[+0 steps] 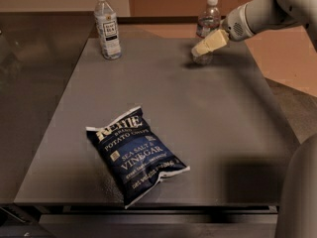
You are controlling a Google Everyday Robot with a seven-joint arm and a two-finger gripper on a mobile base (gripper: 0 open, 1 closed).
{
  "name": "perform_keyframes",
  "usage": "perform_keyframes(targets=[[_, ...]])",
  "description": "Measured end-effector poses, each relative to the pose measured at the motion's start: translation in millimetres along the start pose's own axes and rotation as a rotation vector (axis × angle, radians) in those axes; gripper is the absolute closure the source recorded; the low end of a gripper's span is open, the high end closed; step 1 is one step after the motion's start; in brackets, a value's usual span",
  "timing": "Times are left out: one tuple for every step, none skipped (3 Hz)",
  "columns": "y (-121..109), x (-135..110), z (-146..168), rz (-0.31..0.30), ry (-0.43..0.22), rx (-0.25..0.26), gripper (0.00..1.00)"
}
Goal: Move water bottle near blue chip bag
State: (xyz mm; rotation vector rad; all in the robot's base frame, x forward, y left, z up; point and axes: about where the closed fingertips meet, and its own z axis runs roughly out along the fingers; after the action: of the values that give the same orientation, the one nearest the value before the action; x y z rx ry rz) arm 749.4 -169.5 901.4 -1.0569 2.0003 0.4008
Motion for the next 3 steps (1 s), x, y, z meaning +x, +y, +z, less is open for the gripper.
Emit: perform_keyframes(targets=[[-0.3,-6.4,1.6,-0.004,-0.025,-0.012,0.39],[0.5,-10.3,-1.3,-0.009,-0.042,-0.019,0.62],[7.6,-12.7,-12.9,-0.023,-0.050,-0.030,0.86]])
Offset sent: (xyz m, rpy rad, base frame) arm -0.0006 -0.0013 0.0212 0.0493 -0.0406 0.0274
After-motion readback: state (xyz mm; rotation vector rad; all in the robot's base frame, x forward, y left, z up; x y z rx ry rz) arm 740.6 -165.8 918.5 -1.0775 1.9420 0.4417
